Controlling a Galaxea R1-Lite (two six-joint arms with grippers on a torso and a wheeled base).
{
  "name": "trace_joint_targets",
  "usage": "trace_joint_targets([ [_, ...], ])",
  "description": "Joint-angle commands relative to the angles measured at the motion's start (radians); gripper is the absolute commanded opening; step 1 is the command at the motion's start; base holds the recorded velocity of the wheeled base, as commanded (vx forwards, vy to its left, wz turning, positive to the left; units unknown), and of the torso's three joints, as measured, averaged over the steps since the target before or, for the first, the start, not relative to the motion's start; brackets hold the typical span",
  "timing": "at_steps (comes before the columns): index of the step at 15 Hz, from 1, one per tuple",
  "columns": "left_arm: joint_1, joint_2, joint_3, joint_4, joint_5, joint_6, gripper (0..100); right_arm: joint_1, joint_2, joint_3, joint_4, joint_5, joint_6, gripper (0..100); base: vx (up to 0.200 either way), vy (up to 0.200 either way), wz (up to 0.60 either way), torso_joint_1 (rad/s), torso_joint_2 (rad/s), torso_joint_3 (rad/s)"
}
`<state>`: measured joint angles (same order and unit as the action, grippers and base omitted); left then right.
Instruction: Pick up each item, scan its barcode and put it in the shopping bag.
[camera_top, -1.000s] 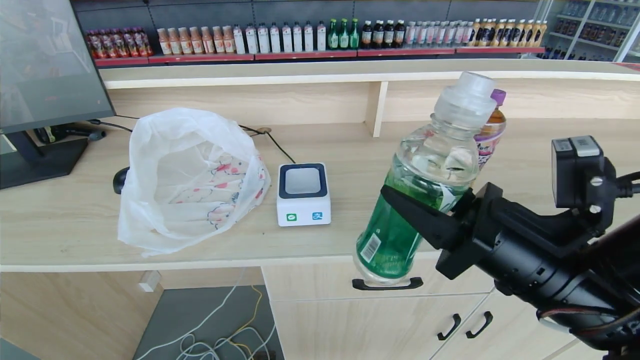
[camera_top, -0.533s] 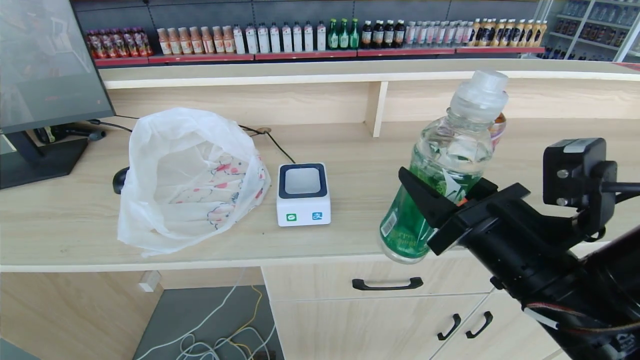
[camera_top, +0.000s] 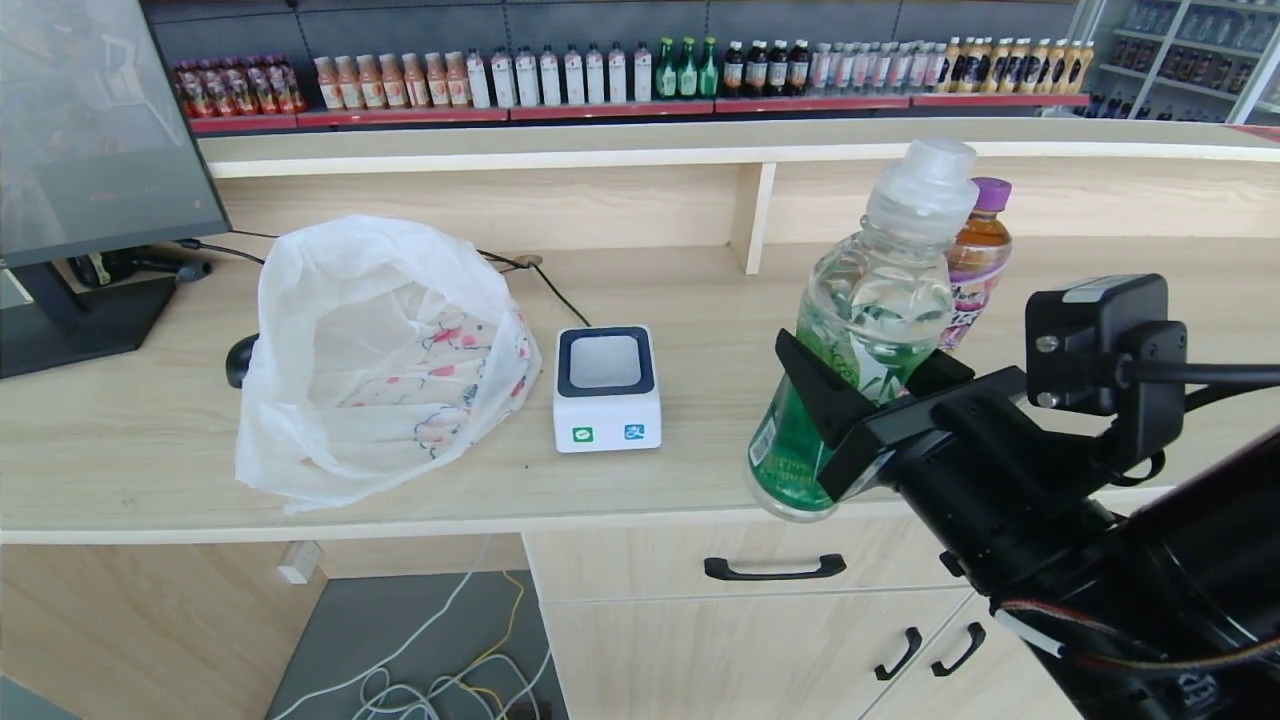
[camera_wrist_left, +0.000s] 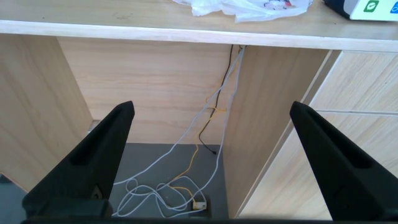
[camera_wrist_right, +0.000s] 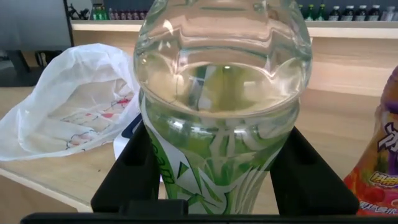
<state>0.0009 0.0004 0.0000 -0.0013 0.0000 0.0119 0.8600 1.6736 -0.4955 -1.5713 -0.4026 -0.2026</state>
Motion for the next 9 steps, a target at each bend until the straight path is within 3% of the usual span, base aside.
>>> trace_joint_targets([
  [1,0.001,0.0,0.0,0.0,0.0,0.0,100,-0.006,-0.003,-0.006,0.0,0.001,0.0,0,0.0,0.0,0.0,0.0,0.0,0.0],
  [9,0.001,0.0,0.0,0.0,0.0,-0.004,100,-0.01,-0.005,0.006,0.0,-0.019,0.041,0,0.0,0.0,0.0,0.0,0.0,0.0],
])
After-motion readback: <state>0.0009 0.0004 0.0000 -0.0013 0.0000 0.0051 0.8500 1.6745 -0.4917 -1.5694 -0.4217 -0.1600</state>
